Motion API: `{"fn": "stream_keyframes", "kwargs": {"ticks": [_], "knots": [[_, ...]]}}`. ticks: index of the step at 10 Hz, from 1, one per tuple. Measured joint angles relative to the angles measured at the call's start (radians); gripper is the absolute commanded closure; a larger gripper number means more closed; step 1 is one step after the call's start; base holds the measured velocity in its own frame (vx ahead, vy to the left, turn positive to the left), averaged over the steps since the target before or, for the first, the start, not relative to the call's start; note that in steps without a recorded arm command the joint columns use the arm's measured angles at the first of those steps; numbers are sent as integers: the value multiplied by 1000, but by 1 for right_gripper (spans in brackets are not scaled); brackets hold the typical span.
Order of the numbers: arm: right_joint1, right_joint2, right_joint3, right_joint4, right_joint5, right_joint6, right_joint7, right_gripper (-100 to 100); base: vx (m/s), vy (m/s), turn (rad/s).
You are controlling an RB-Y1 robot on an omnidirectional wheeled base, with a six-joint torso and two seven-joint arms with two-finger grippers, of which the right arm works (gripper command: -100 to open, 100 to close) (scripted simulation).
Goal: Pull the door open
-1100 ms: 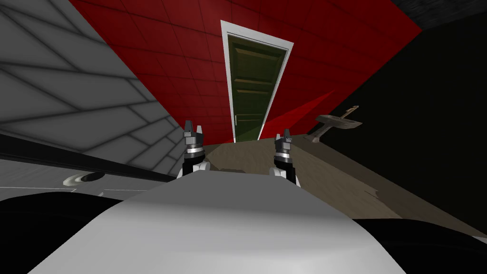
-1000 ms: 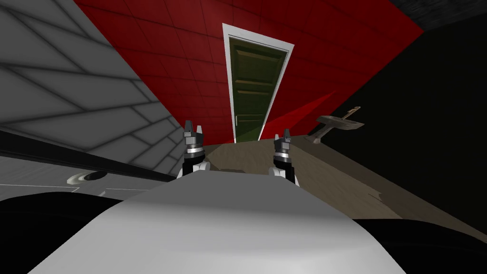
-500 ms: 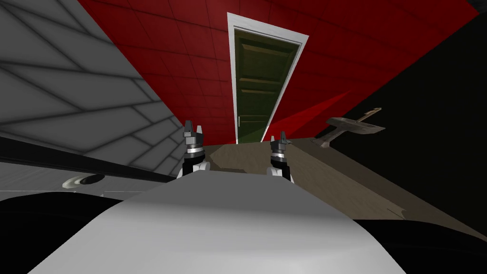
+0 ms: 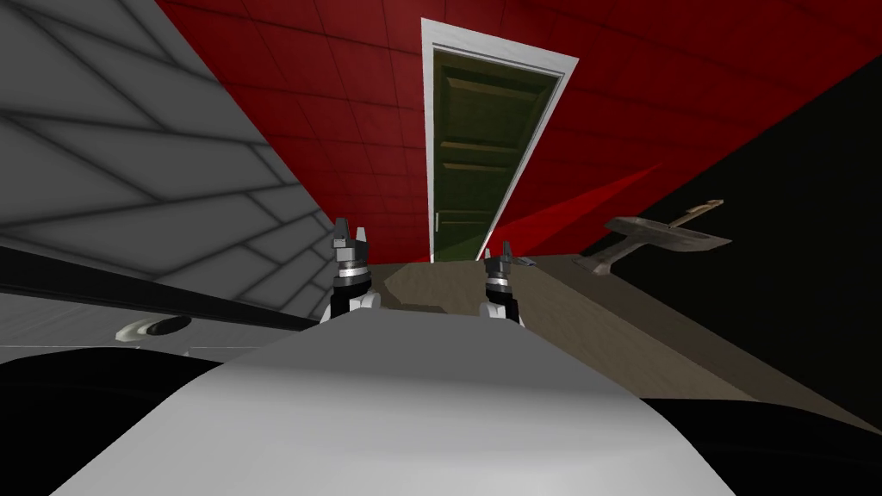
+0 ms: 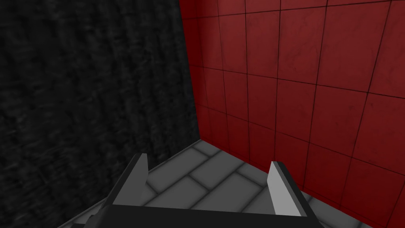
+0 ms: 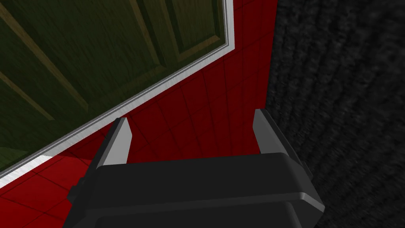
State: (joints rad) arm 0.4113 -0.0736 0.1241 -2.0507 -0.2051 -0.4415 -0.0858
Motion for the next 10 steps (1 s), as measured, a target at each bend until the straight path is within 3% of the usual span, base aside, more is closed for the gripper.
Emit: {"fn": "stream_keyframes", "kwargs": {"ticks": [10], "knots": [[-71,-55,62,206,-163,-82,-194,-100,105,28,94]]}}
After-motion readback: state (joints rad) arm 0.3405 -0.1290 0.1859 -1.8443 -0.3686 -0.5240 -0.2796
